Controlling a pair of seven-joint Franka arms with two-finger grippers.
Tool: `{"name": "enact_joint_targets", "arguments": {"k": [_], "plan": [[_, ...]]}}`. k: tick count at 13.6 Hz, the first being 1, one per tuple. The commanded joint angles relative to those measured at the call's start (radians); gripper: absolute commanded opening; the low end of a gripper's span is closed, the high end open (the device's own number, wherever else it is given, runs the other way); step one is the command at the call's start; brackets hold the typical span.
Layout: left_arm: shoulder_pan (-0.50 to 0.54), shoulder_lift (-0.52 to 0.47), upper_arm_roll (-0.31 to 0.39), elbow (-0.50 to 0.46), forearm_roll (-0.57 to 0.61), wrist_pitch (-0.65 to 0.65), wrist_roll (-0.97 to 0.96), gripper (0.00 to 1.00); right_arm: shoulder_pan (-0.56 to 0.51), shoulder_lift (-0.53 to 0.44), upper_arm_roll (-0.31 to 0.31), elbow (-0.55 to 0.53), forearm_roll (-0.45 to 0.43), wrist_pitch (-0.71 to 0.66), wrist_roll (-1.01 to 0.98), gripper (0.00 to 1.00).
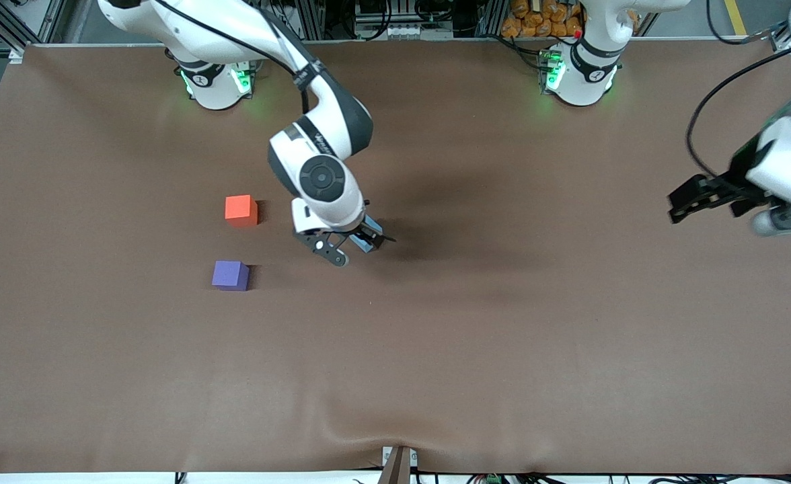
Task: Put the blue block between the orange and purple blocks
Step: 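Grasp the blue block with the right gripper while the left gripper releases, then carry the blue block with the right gripper toward the purple block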
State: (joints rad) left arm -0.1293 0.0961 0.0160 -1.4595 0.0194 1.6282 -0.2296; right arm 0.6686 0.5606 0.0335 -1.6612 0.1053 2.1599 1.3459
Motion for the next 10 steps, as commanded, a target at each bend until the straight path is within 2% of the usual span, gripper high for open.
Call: {"name": "enact_joint_targets", "arguments": {"k": [1, 3, 7, 10], "plan": [[0.026, -0.042, -0.014, -0.035, 0.019, -0.033, 0.041, 1.00, 0.039, -0.022, -0.010, -0.121, 0.011, 0.127, 0.125, 1.00], [0.026, -0.047, -0.010, -0.029, 0.019, -0.069, 0.047, 1.00, 0.055, -0.011, -0.010, -0.147, 0.008, 0.146, 0.128, 1.00], [0.060, -0.076, -0.011, -0.027, 0.017, -0.077, 0.061, 1.00, 0.060, 0.016, -0.014, -0.146, 0.002, 0.219, 0.133, 1.00], [0.086, -0.093, -0.019, -0.028, 0.008, -0.094, 0.061, 1.00, 0.060, 0.038, -0.017, -0.141, -0.015, 0.225, 0.133, 1.00]]}}
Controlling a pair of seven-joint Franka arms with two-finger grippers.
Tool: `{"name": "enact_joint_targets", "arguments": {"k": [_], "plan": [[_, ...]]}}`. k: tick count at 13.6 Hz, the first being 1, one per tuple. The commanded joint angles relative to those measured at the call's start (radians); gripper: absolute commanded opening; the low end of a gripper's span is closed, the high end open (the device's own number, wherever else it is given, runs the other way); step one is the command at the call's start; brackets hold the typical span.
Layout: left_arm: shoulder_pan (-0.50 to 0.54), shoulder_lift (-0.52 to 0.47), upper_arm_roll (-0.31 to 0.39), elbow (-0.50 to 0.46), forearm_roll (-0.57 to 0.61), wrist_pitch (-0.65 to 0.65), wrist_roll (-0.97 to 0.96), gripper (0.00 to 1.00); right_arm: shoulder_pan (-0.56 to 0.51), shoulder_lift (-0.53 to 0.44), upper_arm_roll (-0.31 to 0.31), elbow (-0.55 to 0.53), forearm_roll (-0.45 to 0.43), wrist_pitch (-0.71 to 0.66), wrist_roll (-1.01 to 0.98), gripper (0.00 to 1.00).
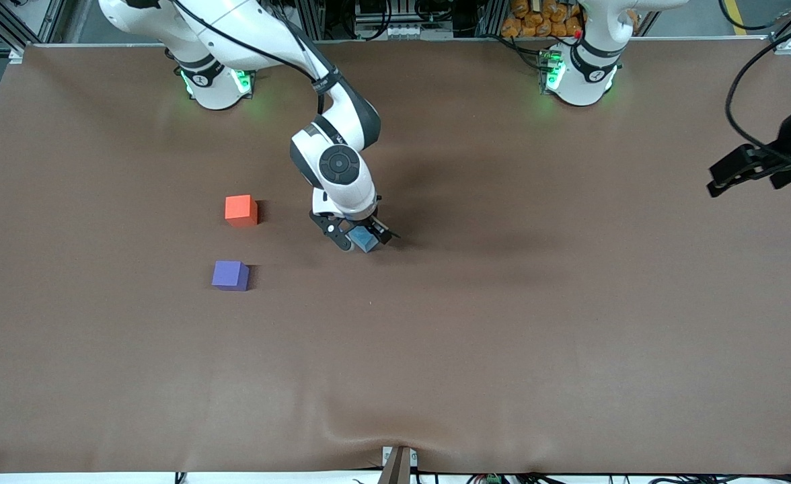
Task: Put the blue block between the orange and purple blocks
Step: 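Carry the blue block with the right gripper toward the purple block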
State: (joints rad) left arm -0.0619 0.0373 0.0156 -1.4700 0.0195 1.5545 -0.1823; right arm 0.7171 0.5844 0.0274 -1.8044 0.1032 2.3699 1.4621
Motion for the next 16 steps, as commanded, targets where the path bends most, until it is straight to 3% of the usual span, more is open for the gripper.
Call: {"name": "enact_joint_targets", "arguments": {"k": [1, 4, 5, 7, 10, 13, 16], "plan": [[0.016, -0.039, -0.020, -0.018, 0.008, -0.022, 0.012, 1.00, 0.012, 0.018, -0.011, 0.002, -0.032, 0.015, 0.006, 0.96], [0.019, -0.043, -0.020, -0.021, 0.008, -0.027, 0.004, 1.00, 0.002, 0.020, -0.009, 0.005, -0.060, 0.011, -0.002, 0.46], [0.016, -0.040, -0.019, -0.023, 0.008, -0.051, -0.006, 1.00, -0.014, 0.003, -0.011, 0.005, -0.059, -0.001, -0.028, 0.39], [0.008, -0.039, -0.020, -0.020, 0.010, -0.056, -0.006, 1.00, -0.114, -0.072, 0.002, 0.008, -0.037, -0.111, -0.191, 0.33], [0.010, -0.036, -0.043, -0.020, 0.011, -0.056, -0.005, 1.00, -0.204, -0.194, -0.003, 0.002, -0.013, -0.320, -0.510, 0.32], [0.010, -0.036, -0.052, -0.020, 0.010, -0.054, -0.002, 1.00, -0.312, -0.259, -0.006, -0.015, -0.013, -0.477, -0.878, 0.32], [0.005, -0.033, -0.058, -0.013, 0.017, -0.040, 0.010, 1.00, -0.387, -0.310, -0.007, -0.125, -0.022, -0.463, -1.083, 0.32]]}}
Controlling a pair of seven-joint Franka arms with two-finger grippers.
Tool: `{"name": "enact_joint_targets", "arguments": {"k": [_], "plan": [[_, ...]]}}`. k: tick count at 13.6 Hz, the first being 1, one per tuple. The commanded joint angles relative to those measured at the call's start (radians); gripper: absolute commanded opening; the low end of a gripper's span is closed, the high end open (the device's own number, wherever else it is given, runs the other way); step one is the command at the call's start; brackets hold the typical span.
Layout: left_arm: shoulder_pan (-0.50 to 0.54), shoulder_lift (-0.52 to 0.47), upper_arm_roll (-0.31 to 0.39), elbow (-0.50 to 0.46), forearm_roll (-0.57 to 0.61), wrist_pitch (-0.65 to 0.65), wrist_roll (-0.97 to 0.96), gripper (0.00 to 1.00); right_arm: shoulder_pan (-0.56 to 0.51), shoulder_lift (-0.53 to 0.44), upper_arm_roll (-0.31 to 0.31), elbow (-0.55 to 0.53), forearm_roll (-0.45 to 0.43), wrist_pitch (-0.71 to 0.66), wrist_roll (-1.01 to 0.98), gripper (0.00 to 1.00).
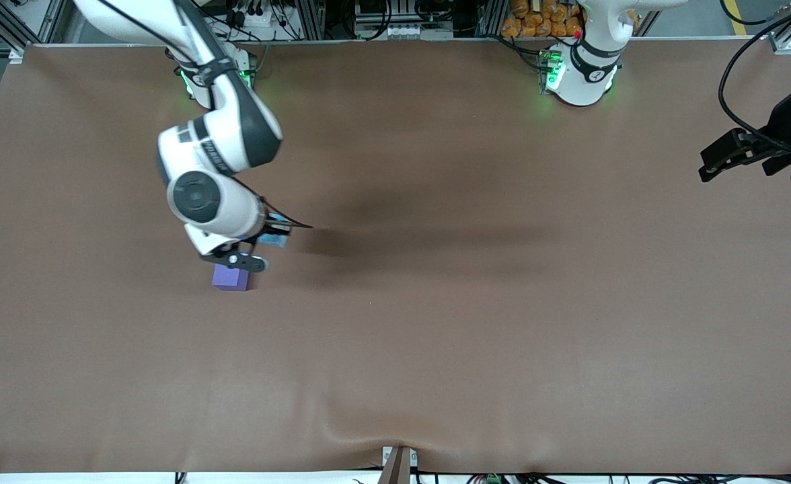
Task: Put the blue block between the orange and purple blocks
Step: 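Carry the blue block with the right gripper toward the purple block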
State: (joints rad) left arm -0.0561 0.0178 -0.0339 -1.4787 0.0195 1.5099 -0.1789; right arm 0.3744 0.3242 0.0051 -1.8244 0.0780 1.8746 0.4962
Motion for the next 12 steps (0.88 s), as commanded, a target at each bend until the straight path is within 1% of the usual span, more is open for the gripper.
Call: {"name": "enact_joint_targets", "arguments": {"k": [1, 2, 5, 7, 12], "plan": [[0.002, -0.013, -0.014, -0.005, 0.013, 0.010, 0.009, 1.00, -0.069, -0.054, 0.015, -0.131, 0.000, 0.049, -0.169, 0.32], [0.004, -0.013, -0.014, -0.008, 0.013, 0.021, 0.009, 1.00, -0.093, -0.056, 0.015, -0.153, 0.000, 0.069, -0.214, 0.32], [-0.001, -0.002, -0.014, -0.008, 0.020, 0.021, 0.009, 1.00, -0.140, -0.056, 0.015, -0.243, 0.000, 0.185, -0.289, 0.32], [0.001, -0.001, -0.014, -0.011, 0.022, 0.021, 0.009, 1.00, -0.163, -0.056, 0.015, -0.277, 0.000, 0.225, -0.332, 0.32], [0.004, 0.016, -0.014, -0.008, 0.011, 0.035, 0.007, 1.00, -0.170, -0.042, 0.015, -0.349, 0.000, 0.366, -0.335, 0.32]]}}
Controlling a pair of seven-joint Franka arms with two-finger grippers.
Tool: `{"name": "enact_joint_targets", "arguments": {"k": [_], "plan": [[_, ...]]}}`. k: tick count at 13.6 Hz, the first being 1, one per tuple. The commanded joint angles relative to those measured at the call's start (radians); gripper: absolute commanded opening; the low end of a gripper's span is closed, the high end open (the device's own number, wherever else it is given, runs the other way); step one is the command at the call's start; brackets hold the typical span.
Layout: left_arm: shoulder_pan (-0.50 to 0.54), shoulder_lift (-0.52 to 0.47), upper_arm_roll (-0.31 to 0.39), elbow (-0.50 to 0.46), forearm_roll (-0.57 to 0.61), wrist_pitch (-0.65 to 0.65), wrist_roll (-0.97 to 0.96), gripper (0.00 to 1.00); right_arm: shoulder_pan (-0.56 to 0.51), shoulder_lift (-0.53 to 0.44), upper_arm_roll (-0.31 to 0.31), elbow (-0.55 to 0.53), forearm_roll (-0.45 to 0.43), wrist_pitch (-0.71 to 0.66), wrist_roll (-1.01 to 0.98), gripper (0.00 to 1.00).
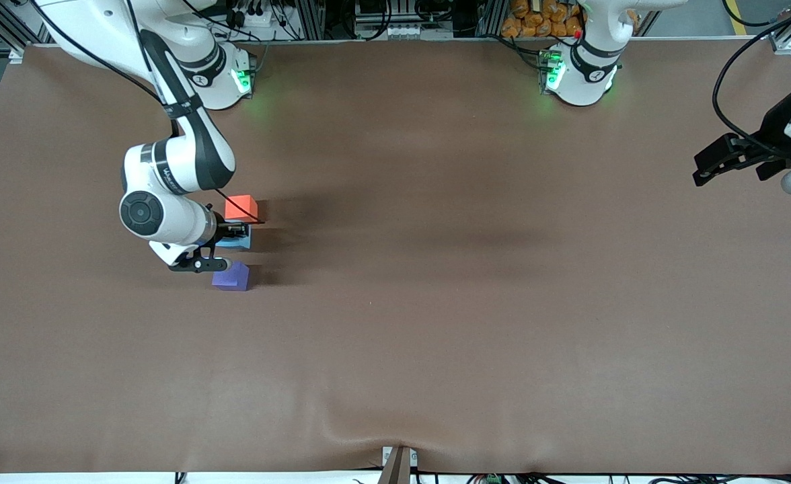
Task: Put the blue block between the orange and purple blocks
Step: 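Carry the blue block with the right gripper toward the purple block, then lower the blue block between the orange and purple blocks, open gripper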
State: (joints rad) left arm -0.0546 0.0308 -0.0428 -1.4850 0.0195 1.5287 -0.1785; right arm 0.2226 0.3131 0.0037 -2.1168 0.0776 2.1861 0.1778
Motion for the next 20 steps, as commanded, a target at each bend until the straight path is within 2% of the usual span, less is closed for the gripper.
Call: {"name": "enact_joint_targets", "arguments": {"k": [1, 9, 11, 13, 14, 15, 17, 20], "plan": [[0.001, 0.004, -0.005, -0.001, 0.011, 0.027, 0.007, 1.00, -0.019, -0.028, 0.016, -0.061, 0.001, 0.073, -0.017, 0.32], [-0.001, 0.004, -0.005, -0.003, 0.011, 0.047, 0.007, 1.00, -0.025, 0.037, 0.013, -0.061, -0.001, 0.173, -0.018, 0.38], [-0.001, 0.001, -0.006, -0.003, 0.011, 0.045, 0.005, 1.00, -0.034, 0.052, 0.013, -0.061, -0.002, 0.199, -0.018, 0.49], [0.002, -0.003, -0.006, -0.003, 0.011, 0.039, 0.007, 1.00, -0.035, 0.057, 0.013, -0.061, -0.009, 0.207, -0.020, 0.76], [0.001, -0.005, -0.006, -0.003, 0.010, 0.037, 0.001, 1.00, -0.037, 0.055, 0.013, -0.061, -0.013, 0.205, -0.020, 0.97], [0.001, -0.005, -0.008, -0.004, 0.010, 0.036, -0.002, 1.00, -0.037, 0.046, 0.013, -0.061, -0.013, 0.199, -0.018, 1.00], [0.004, -0.008, -0.019, -0.004, 0.010, 0.013, -0.002, 1.00, -0.035, 0.003, 0.015, -0.055, -0.013, 0.154, -0.018, 1.00], [0.004, -0.015, -0.020, -0.008, 0.010, -0.007, 0.001, 1.00, -0.038, -0.119, 0.015, -0.023, -0.012, 0.048, -0.006, 1.00]]}}
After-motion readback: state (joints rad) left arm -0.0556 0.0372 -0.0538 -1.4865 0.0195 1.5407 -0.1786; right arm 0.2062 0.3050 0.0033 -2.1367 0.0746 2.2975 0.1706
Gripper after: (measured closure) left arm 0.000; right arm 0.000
